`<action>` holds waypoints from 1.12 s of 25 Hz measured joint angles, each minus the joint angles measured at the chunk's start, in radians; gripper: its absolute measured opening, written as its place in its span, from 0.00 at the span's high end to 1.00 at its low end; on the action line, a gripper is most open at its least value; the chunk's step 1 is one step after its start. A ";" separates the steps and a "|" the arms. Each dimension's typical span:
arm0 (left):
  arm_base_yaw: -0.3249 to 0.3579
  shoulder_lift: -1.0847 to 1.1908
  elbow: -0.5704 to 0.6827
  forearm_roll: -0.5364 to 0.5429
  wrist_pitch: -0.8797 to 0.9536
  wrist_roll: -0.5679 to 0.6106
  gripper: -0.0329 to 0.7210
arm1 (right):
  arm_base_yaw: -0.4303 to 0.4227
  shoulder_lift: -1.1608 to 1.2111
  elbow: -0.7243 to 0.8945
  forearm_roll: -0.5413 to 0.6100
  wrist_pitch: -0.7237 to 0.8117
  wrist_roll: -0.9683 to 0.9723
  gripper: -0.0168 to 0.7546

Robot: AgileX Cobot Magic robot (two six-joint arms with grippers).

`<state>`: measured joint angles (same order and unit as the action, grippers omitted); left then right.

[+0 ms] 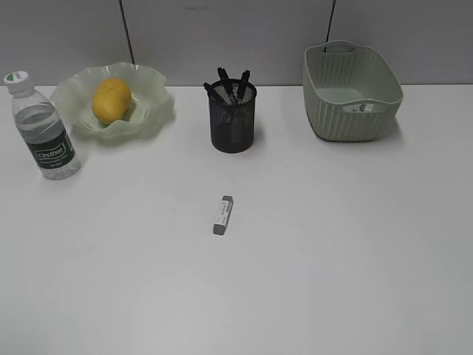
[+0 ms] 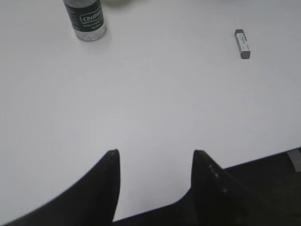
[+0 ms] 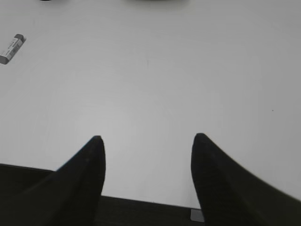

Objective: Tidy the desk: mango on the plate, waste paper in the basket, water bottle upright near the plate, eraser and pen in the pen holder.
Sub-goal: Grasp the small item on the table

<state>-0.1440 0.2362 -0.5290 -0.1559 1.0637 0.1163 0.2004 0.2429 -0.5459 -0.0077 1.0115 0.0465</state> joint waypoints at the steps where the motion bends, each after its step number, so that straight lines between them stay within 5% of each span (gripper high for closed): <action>1: 0.000 0.011 -0.001 0.000 -0.001 0.000 0.45 | 0.000 0.000 0.000 0.000 -0.001 0.000 0.37; 17: -0.010 0.697 -0.235 -0.064 -0.303 -0.001 0.43 | 0.000 0.000 0.002 -0.002 -0.028 -0.001 0.37; 28: -0.274 1.208 -0.560 -0.079 -0.319 -0.016 0.43 | 0.000 0.000 0.002 -0.003 -0.031 -0.001 0.37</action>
<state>-0.4185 1.4438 -1.0887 -0.2350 0.7442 0.1007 0.2004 0.2429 -0.5436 -0.0104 0.9808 0.0454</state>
